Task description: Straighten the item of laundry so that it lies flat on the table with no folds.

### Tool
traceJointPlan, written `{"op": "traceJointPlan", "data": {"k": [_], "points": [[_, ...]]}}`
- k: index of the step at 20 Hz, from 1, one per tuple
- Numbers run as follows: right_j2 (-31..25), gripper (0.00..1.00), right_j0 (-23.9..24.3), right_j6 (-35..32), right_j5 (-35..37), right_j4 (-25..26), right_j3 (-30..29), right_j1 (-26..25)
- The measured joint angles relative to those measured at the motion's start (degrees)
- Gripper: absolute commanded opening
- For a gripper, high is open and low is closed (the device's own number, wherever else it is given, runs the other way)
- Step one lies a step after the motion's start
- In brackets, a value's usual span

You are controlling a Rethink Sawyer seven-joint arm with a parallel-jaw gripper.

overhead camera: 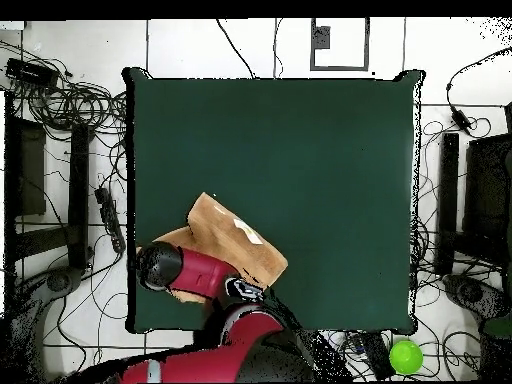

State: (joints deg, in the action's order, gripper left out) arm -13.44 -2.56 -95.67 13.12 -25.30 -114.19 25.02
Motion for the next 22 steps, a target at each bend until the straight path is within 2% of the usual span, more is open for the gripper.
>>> {"op": "traceJointPlan", "data": {"k": [5,15,16,22], "points": [[0.12,0.00,-3.64,0.00,0.08,-2.55,1.54,-1.41],[0.56,0.00,-4.22,-0.17,0.35,-3.87,1.64,-1.32],[0.33,1.00,-4.23,-0.18,0.36,-4.01,1.74,-1.23],[0.17,1.00,-5.75,-0.69,0.30,-4.33,2.35,-0.81]]}}
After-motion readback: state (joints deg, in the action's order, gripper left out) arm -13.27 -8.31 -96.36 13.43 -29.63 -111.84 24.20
